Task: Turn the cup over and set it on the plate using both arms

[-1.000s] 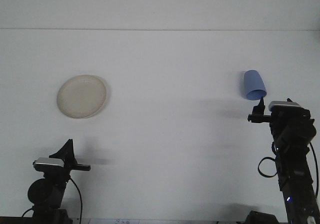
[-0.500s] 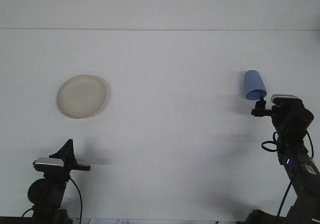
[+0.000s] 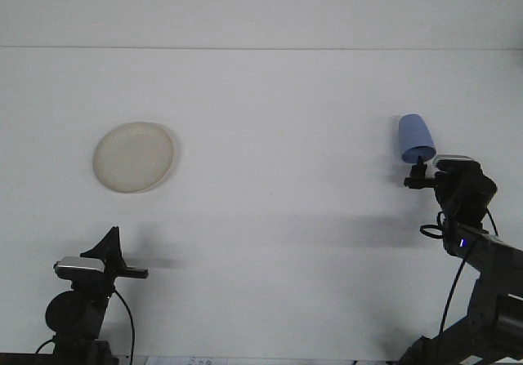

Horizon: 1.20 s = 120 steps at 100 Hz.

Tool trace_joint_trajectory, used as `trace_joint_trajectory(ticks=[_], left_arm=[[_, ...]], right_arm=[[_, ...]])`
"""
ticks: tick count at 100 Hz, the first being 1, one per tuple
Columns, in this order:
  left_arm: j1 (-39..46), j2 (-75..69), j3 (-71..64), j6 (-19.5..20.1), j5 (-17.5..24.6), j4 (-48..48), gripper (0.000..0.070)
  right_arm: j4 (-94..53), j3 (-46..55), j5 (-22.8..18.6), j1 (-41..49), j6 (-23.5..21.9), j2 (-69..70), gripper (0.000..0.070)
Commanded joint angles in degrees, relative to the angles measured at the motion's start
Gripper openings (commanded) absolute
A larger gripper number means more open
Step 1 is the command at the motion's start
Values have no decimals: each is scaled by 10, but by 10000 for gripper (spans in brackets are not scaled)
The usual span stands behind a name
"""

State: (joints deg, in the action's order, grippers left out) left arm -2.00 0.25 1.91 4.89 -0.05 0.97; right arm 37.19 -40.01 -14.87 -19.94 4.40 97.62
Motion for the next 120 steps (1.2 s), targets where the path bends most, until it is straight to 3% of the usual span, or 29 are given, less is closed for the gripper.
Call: trace_joint_trajectory(ticks=[1,57,96,120], left_arm=[[1,-1,-11,0,0,8,16],[1,-1,-11,0,0,8,16],[1,-1,-11,0,0,8,16],[1,-1,-11,0,0,8,16]], right_arm=[[10,-22,-2,-3,-5,26,518],[7,-155,-33,-3,5,151,513],[29,-189,-47,-3,21,179,2],[8,-189,-48,-3,12,166,0]])
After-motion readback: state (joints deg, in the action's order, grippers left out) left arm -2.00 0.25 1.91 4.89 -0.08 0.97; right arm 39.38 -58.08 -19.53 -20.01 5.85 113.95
